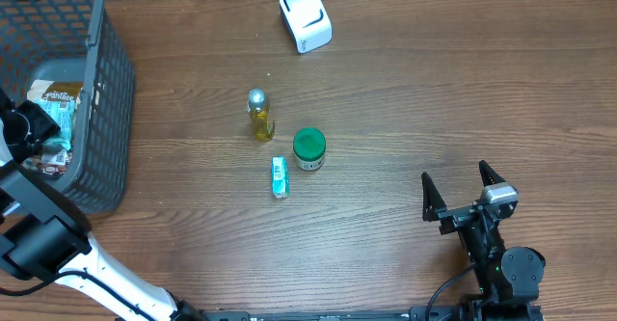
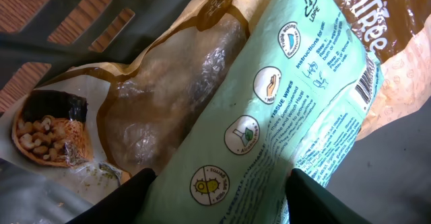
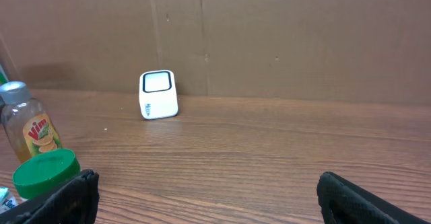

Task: Scan the item barcode
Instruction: 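Grasp the mint-green wet-wipes pack in the basket with the left gripper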

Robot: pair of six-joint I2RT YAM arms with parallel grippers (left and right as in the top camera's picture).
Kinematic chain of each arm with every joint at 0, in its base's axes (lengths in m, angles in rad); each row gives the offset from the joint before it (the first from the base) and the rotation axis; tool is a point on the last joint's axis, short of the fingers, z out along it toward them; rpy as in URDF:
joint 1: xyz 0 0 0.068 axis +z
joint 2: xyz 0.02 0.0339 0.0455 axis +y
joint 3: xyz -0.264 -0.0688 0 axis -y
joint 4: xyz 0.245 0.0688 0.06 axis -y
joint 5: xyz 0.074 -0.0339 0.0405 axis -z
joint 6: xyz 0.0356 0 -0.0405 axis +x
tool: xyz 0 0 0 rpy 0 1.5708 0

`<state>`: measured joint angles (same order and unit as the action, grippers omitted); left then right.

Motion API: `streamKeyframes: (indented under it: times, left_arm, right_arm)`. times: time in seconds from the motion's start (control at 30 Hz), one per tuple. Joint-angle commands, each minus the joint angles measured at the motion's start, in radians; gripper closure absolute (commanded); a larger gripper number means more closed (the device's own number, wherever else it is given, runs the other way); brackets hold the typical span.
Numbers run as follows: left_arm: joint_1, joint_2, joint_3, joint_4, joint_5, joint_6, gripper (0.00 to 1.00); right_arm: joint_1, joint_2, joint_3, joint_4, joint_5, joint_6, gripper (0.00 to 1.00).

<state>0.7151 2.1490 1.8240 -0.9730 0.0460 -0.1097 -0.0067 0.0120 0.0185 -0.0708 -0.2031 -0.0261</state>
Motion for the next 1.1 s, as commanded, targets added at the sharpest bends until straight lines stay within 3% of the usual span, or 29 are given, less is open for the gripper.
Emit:
streamKeyframes:
  times: [0.0, 0.17, 0.27, 0.37, 0.7, 0.97, 1.07]
  left_arm:
    - [0.006, 0.023, -0.008, -0.002, 0.007, -0.026, 0.46]
    - [0.006, 0.023, -0.008, -0.008, 0.007, -0.026, 0.73]
    - [0.006, 0.023, -0.008, -0.011, 0.007, -0.026, 0.8]
    - [0.005, 0.021, -0.008, -0.011, 0.011, -0.034, 0.96]
    - [0.006, -0.105, 0.013, -0.021, 0.185, -0.068, 0.96]
    - [0.006, -0.329, 0.013, -0.027, 0.19, -0.234, 0.96]
    - [0.006, -0.428, 0.013, -0.036, 0.289, -0.265, 0.96]
  right_arm:
    - [-0.004, -0.009, -0.011, 0.006, 0.0, -0.002, 0.0]
    - [-0.004, -0.009, -0.011, 0.005, 0.0, -0.002, 0.0]
    - [-0.004, -0.009, -0.011, 0.006, 0.0, -0.002, 0.0]
    - [-0.004, -0.009, -0.011, 0.006, 0.0, -0.002, 0.0]
    - [-0.004, -0.009, -0.011, 0.006, 0.0, -0.002, 0.0]
    - [-0.004, -0.009, -0.011, 0.006, 0.0, -0.002, 0.0]
    - [-0.004, -0.009, -0.011, 0.006, 0.0, -0.002, 0.0]
